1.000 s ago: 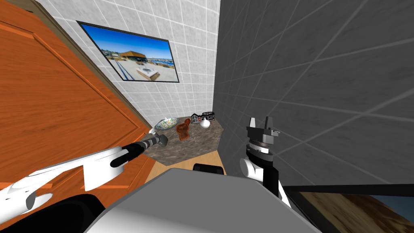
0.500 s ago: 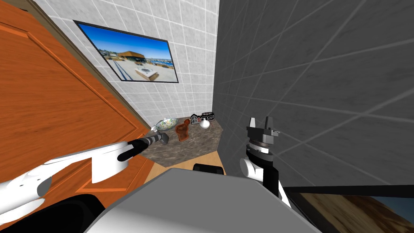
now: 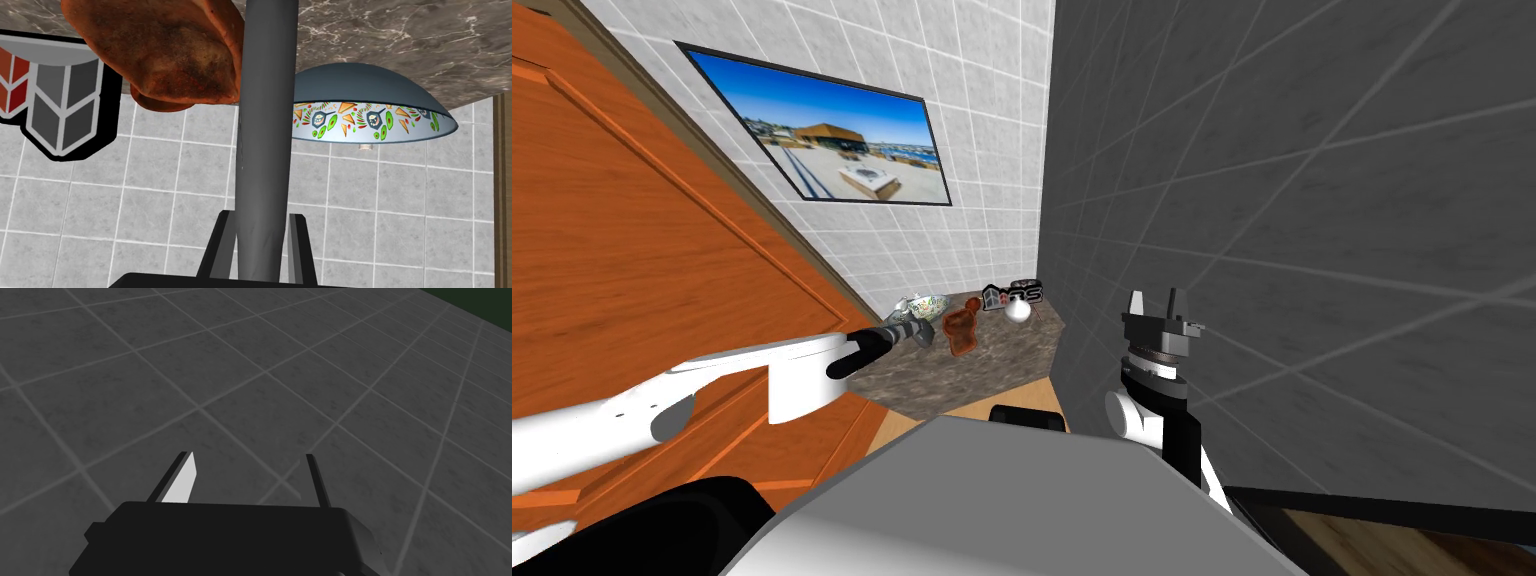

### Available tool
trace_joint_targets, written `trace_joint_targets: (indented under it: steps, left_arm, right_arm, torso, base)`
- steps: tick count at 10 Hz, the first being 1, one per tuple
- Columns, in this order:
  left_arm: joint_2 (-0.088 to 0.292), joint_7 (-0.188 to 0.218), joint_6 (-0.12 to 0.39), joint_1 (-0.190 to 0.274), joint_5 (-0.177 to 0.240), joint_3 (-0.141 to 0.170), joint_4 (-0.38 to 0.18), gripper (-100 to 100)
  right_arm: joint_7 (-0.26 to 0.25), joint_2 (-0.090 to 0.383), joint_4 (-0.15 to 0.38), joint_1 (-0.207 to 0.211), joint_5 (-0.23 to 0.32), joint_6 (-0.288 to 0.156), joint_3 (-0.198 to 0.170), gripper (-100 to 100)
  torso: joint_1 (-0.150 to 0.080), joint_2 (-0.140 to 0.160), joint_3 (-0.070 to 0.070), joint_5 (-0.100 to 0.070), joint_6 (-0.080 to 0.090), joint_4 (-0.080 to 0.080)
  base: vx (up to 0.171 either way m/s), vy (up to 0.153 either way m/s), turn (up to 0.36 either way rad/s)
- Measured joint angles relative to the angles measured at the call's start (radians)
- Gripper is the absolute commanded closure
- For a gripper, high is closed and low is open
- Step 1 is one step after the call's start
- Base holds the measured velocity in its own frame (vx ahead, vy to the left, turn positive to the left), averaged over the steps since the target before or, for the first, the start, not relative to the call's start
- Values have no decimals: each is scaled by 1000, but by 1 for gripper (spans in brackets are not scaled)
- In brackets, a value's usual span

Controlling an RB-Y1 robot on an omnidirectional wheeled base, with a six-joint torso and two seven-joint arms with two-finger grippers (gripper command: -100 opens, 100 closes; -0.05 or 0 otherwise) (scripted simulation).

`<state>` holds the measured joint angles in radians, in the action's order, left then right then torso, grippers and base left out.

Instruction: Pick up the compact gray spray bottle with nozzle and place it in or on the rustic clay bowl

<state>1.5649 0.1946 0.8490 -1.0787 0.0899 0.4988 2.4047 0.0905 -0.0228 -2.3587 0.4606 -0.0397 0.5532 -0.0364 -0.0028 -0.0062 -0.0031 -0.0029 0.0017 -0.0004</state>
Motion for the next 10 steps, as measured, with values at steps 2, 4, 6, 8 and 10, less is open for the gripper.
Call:
trace_joint_targets:
  steps: [2, 4, 6, 8, 10]
  left_arm:
    - [30, 6, 43, 18, 13, 20, 20, 100]
    - [70, 28, 82, 50, 8, 11, 32, 100]
    - [114, 41, 129, 75, 27, 26, 58, 100]
    - [134, 40, 164, 85, 39, 44, 94, 100]
    - [139, 37, 182, 88, 49, 58, 122, -100]
  right_arm:
    - [0, 0, 0, 0, 0, 0, 0, 0]
    - [0, 0, 0, 0, 0, 0, 0, 0]
    - [0, 0, 0, 0, 0, 0, 0, 0]
    - [0, 0, 0, 0, 0, 0, 0, 0]
    - [0, 0, 0, 0, 0, 0, 0, 0]
  torso:
    - [0, 1, 1, 0, -1, 0]
    - [-1, 2, 1, 0, -1, 0]
    - [-2, 1, 1, -1, 0, 1]
    - [-2, 3, 2, 0, 0, 1]
    - [-2, 6, 4, 0, -1, 2]
  base:
    - [73, 12, -3]
    - [66, 1, -9]
    - [87, -6, -20]
    - [54, -8, -14]
    - [10, -4, -6]
